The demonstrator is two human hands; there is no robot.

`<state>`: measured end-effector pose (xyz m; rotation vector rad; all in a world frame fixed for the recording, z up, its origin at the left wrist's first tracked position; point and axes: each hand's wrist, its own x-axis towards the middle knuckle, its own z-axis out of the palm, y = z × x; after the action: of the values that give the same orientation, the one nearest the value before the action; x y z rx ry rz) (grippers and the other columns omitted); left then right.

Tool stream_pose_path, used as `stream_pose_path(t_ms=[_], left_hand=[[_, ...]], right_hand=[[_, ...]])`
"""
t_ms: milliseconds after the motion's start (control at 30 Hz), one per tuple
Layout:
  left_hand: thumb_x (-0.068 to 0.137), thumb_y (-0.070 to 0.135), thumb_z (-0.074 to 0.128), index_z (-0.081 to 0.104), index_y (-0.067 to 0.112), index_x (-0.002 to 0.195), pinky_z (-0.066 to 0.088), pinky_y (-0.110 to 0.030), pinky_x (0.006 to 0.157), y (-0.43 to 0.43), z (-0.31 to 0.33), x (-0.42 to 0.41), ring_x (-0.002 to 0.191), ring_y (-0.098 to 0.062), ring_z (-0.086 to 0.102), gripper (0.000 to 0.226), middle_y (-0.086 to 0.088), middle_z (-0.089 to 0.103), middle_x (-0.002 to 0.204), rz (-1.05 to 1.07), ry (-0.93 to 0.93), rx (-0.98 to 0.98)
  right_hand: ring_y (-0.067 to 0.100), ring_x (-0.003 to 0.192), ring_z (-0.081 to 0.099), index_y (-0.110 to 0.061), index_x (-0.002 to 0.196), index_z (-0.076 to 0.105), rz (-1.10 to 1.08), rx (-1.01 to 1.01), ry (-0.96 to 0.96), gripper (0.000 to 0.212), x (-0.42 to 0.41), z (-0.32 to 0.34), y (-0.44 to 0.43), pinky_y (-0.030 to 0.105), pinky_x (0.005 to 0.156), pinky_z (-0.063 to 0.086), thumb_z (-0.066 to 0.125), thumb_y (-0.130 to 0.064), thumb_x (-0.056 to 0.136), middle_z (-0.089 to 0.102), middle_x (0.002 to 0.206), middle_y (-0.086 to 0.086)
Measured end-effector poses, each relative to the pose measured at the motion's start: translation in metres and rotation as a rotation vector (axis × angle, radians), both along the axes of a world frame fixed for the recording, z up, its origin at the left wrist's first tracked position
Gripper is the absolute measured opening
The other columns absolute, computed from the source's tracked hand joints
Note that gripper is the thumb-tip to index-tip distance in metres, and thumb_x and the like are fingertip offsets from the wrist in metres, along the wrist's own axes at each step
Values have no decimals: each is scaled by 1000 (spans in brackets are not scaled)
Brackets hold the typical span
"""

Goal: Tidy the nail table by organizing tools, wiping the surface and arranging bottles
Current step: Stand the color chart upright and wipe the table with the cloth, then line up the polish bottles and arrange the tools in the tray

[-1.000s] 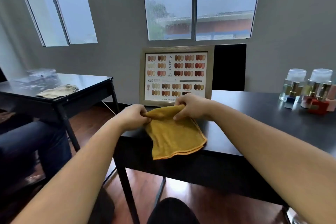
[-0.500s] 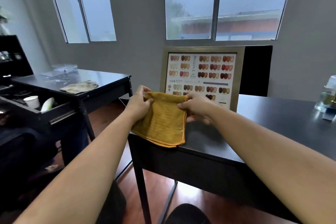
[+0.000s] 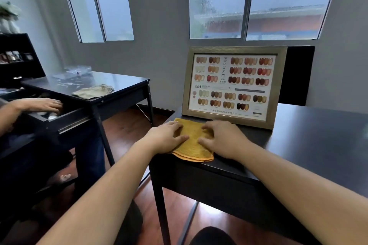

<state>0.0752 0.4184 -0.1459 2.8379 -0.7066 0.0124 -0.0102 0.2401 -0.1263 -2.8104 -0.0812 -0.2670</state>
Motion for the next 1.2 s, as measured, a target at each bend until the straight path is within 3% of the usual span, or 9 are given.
stream_pose_path(t_ms=[100, 267, 567, 700, 833, 1200], left_hand=[[91, 63, 28, 19, 30, 149, 17, -40, 116, 1, -5, 4, 144, -14, 18, 67, 9, 13, 158, 6, 23, 65], [91, 64, 24, 12, 29, 150, 4, -45, 117, 0, -5, 14, 146, -8, 1, 70, 11, 7, 159, 11, 61, 70], [92, 62, 24, 14, 27, 150, 0, -47, 116, -2, -4, 12, 146, -10, 0, 68, 10, 8, 159, 21, 36, 73], [93, 55, 34, 35, 24, 143, 11, -47, 116, -15, 9, -1, 145, -14, 13, 59, 5, 27, 155, 29, -85, -1], [92, 53, 39, 41, 27, 138, 25, -44, 113, -58, 28, -25, 137, -17, 33, 54, 3, 41, 147, -89, -195, -86], [91, 50, 45, 41, 26, 139, 32, -39, 106, -261, 74, -112, 135, -18, 36, 54, 3, 40, 147, -509, -242, -209]], right_hand=[[21, 129, 46, -26, 138, 45, 20, -165, 115, 58, 2, -5, 3, 41, 105, 36, 41, -59, 91, 51, 141, -2], [20, 136, 38, -25, 145, 35, 23, -147, 123, 64, 14, -8, -1, 39, 108, 32, 37, -61, 92, 39, 151, -3], [16, 145, 23, -22, 150, 27, 66, -66, 113, 65, 15, -18, -8, 36, 118, 21, 36, -55, 95, 24, 158, -3], [18, 138, 36, -22, 144, 39, 74, 82, 77, 59, -2, -9, -27, 34, 113, 30, 49, -49, 93, 41, 150, -2], [18, 132, 44, -24, 136, 50, -17, 153, 8, 48, -34, 6, -67, 31, 109, 34, 53, -44, 92, 50, 142, -2], [14, 107, 62, -20, 112, 67, -407, 102, -90, 28, -166, 67, -236, 26, 93, 46, 59, -35, 90, 68, 116, 0]])
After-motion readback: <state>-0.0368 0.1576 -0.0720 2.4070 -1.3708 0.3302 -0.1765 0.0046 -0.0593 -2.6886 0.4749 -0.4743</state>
